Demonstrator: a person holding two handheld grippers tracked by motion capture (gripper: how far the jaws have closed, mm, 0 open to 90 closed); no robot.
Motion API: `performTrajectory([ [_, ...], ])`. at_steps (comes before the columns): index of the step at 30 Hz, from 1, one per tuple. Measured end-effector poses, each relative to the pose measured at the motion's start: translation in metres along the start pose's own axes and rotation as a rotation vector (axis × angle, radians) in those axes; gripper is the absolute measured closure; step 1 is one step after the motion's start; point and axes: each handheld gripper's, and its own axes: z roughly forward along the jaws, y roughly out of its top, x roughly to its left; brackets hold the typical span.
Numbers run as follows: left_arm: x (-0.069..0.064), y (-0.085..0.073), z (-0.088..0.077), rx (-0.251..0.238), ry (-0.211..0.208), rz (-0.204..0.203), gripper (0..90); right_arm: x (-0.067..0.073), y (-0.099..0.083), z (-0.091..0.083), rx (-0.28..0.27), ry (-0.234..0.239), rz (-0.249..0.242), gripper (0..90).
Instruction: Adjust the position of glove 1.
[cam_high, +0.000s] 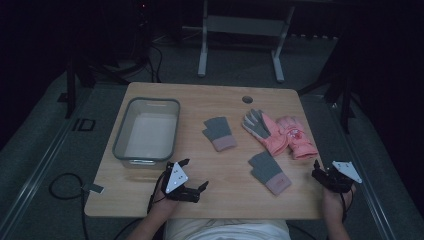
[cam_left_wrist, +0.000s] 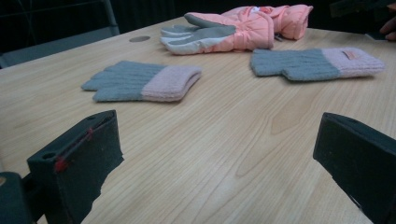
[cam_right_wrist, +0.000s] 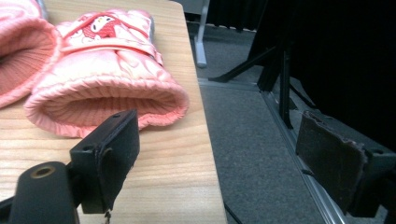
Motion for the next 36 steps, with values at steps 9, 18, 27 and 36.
performTrajectory([
  [9, 0.001, 0.000, 0.000, -0.002, -0.005, -0.007, 0.6, -0.002, 0.000, 0.003, 0.020, 0.002, 0.017, 13.5],
  [18, 0.001, 0.000, 0.000, -0.006, 0.007, -0.008, 0.6, -0.004, 0.000, 0.005, 0.041, 0.007, 0.036, 13.6],
  [27, -0.001, 0.000, -0.001, -0.009, 0.009, 0.011, 0.6, -0.002, 0.001, 0.005, 0.051, 0.007, 0.021, 13.6],
  [36, 0.003, -0.001, -0.002, -0.020, -0.004, -0.023, 0.6, 0.003, 0.014, -0.001, 0.040, 0.019, -0.032, 13.6],
])
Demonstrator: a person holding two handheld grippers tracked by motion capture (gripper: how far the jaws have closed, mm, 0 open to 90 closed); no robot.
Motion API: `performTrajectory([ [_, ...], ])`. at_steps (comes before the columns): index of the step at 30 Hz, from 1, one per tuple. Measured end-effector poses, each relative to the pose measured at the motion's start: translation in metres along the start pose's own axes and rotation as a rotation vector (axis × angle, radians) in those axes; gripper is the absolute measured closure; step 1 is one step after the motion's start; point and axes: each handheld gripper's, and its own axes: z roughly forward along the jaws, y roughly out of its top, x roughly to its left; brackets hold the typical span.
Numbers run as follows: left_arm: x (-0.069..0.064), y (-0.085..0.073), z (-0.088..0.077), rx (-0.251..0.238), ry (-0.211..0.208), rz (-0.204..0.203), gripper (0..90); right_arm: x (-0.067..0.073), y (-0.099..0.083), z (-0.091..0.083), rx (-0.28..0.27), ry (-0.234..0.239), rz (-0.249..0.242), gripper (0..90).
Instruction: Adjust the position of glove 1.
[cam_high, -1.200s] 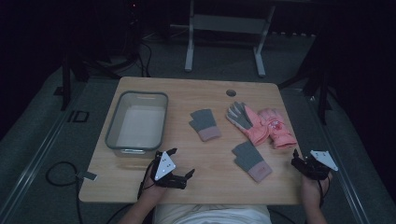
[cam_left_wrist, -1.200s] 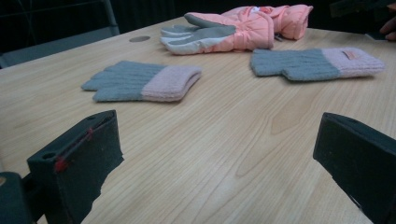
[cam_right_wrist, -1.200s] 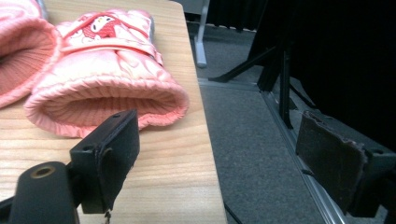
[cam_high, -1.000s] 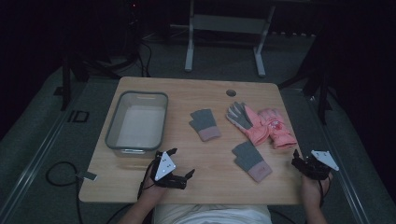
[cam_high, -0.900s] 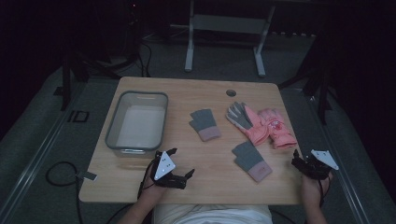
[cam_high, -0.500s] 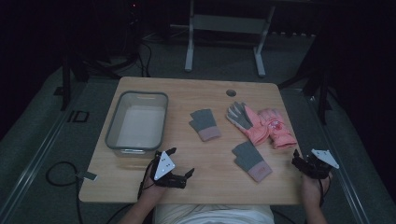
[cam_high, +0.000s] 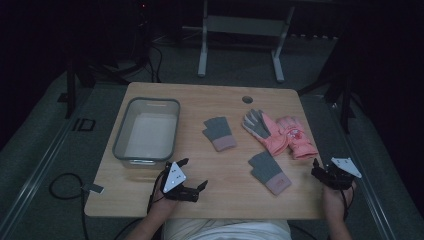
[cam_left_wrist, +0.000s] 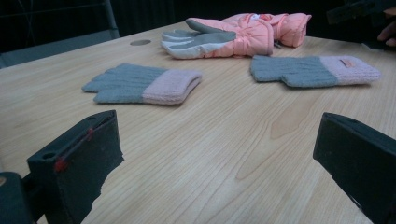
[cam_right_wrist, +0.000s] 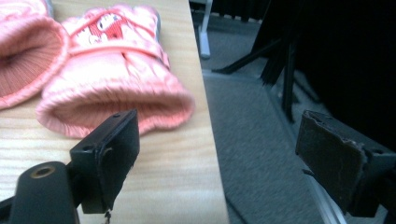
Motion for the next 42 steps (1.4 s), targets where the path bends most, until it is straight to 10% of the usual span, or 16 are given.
performTrajectory([
  [21, -0.003, 0.000, 0.000, 0.004, 0.008, 0.021, 0.6, 0.004, 0.062, -0.026, -0.099, 0.055, -0.010, 12.7],
  [42, -0.005, 0.000, 0.000, 0.007, 0.005, 0.035, 0.6, 0.050, 0.137, -0.038, -0.174, 0.218, -0.124, 21.8],
])
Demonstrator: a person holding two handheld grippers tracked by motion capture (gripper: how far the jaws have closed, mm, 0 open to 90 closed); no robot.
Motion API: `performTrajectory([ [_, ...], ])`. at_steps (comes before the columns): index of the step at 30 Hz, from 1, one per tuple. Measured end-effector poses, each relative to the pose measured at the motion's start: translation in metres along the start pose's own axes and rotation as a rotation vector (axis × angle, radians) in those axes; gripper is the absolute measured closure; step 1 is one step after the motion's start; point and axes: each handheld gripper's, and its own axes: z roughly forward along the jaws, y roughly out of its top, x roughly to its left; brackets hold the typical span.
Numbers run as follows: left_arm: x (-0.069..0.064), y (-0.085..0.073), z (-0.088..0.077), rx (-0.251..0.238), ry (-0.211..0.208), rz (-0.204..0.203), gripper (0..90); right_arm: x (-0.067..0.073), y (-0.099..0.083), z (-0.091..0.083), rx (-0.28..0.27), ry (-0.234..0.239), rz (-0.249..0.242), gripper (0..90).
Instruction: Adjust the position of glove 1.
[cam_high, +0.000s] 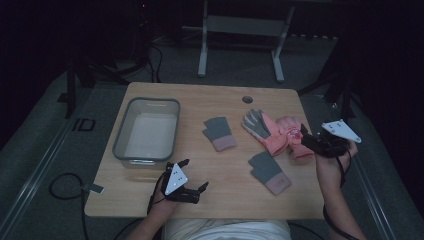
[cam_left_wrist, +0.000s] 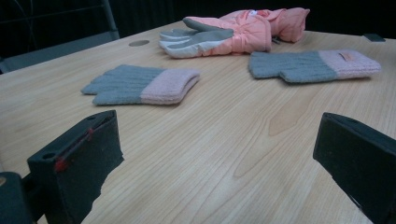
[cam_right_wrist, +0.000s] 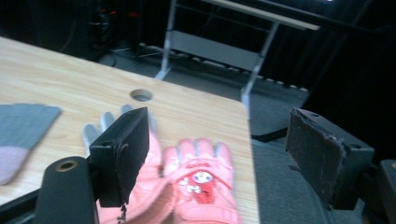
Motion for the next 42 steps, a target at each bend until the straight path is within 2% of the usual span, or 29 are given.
performTrajectory([
  [3, 0.000, 0.000, 0.000, 0.000, 0.001, 0.003, 0.6, 0.008, 0.005, 0.007, 0.039, 0.079, -0.022, 21.1],
  [6, 0.000, 0.000, 0.000, 0.000, 0.001, 0.008, 0.6, 0.016, 0.008, 0.012, 0.036, 0.157, -0.023, 21.1],
  [8, 0.000, 0.000, 0.000, 0.001, 0.000, 0.012, 0.6, 0.023, 0.009, 0.014, 0.019, 0.186, -0.024, 20.9],
  [12, 0.000, 0.000, 0.000, 0.001, -0.001, 0.012, 0.6, 0.037, 0.015, 0.023, 0.026, 0.219, -0.026, 18.5],
  [14, 0.000, 0.000, 0.000, 0.000, -0.001, 0.011, 0.6, 0.042, 0.018, 0.028, 0.024, 0.272, 0.007, 16.4],
  [16, -0.001, 0.000, 0.000, 0.000, -0.004, 0.010, 0.6, 0.049, 0.021, 0.035, 0.027, 0.306, 0.035, 13.3],
  [19, -0.001, 0.000, 0.000, 0.000, -0.010, 0.009, 0.6, 0.060, 0.026, 0.047, 0.057, 0.362, 0.082, 11.1],
  [20, -0.001, 0.000, 0.000, 0.000, -0.010, 0.010, 0.6, 0.064, 0.027, 0.051, 0.069, 0.398, 0.086, 11.1],
  [23, -0.001, 0.000, 0.000, 0.000, -0.012, 0.007, 0.6, 0.073, 0.027, 0.059, 0.085, 0.422, 0.088, 11.2],
  [24, 0.000, 0.000, 0.000, -0.001, -0.013, 0.006, 0.6, 0.079, 0.027, 0.064, 0.094, 0.453, 0.076, 12.1],
  [26, 0.000, 0.000, 0.000, -0.001, -0.015, 0.006, 0.6, 0.086, 0.026, 0.072, 0.098, 0.484, 0.068, 14.9],
  [28, 0.000, 0.000, 0.000, -0.001, -0.015, 0.007, 0.6, 0.093, 0.024, 0.080, 0.106, 0.489, 0.045, 20.5],
  [32, -0.001, 0.000, 0.000, 0.001, -0.018, 0.006, 0.6, 0.108, 0.021, 0.093, 0.126, 0.536, 0.028, 26.5],
  [39, 0.000, 0.000, 0.000, -0.003, -0.022, 0.000, 0.6, 0.136, 0.018, 0.116, 0.172, 0.538, -0.016, 44.8],
  [42, 0.000, 0.000, 0.000, -0.004, -0.022, -0.001, 0.6, 0.147, 0.018, 0.126, 0.196, 0.557, -0.026, 49.6],
])
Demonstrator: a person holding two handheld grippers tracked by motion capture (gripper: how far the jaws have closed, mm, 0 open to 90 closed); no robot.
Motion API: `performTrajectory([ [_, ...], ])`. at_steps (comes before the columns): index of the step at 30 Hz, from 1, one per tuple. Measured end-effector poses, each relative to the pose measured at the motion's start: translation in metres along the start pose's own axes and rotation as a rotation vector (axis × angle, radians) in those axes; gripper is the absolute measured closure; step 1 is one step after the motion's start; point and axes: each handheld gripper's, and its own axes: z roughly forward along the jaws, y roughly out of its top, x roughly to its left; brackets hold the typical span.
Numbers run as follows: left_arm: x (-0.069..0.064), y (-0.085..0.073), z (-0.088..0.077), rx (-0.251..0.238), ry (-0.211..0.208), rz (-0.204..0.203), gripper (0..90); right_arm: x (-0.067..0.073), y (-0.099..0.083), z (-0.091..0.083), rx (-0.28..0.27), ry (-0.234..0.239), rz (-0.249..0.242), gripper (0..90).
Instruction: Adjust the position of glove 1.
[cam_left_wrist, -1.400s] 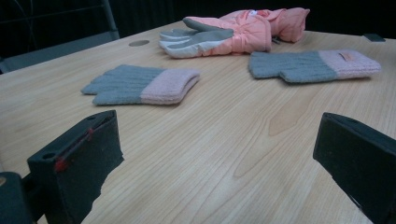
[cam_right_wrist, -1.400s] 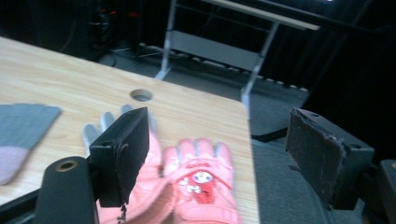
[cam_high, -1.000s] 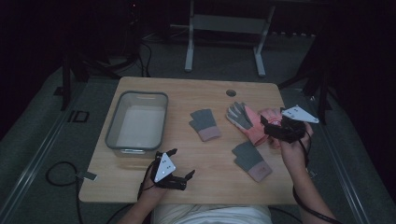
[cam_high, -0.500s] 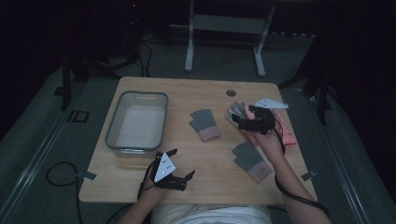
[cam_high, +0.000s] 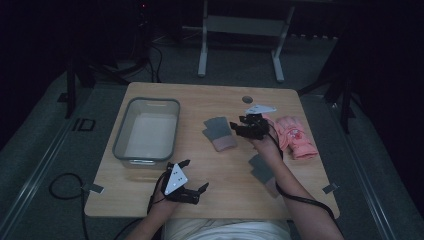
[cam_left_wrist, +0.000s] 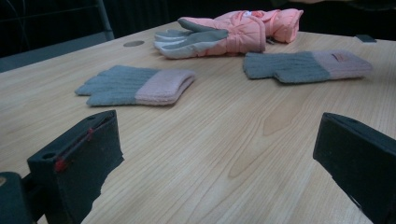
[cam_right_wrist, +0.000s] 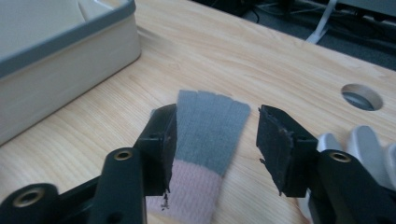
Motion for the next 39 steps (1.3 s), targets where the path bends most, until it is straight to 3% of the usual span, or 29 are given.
performTrajectory([
  [2, 0.000, 0.000, 0.000, 0.000, -0.003, 0.001, 0.6, 0.002, 0.001, 0.010, 0.027, 0.018, -0.003, 53.7],
  [5, -0.001, 0.000, 0.000, -0.004, -0.006, 0.007, 0.6, 0.004, 0.001, 0.027, 0.077, 0.010, -0.067, 60.3],
  [9, -0.001, 0.000, 0.000, -0.005, -0.006, 0.010, 0.6, 0.003, -0.001, 0.045, 0.102, 0.037, -0.060, 65.1],
  [13, 0.000, 0.000, -0.001, -0.007, -0.005, 0.005, 0.6, 0.003, -0.001, 0.060, 0.129, 0.062, -0.068, 67.5],
  [20, -0.001, 0.000, -0.001, -0.009, -0.004, 0.009, 0.6, 0.001, -0.006, 0.084, 0.174, 0.058, -0.107, 67.5],
  [29, -0.001, -0.001, -0.001, -0.014, -0.002, 0.001, 0.6, -0.002, -0.014, 0.102, 0.228, 0.045, -0.129, 67.2],
  [34, -0.002, -0.001, -0.001, -0.015, 0.003, 0.009, 0.6, -0.004, -0.018, 0.105, 0.241, 0.059, -0.110, 66.3],
  [39, -0.001, -0.001, -0.001, -0.015, 0.000, 0.005, 0.6, -0.004, -0.022, 0.107, 0.226, 0.060, -0.086, 71.0],
])
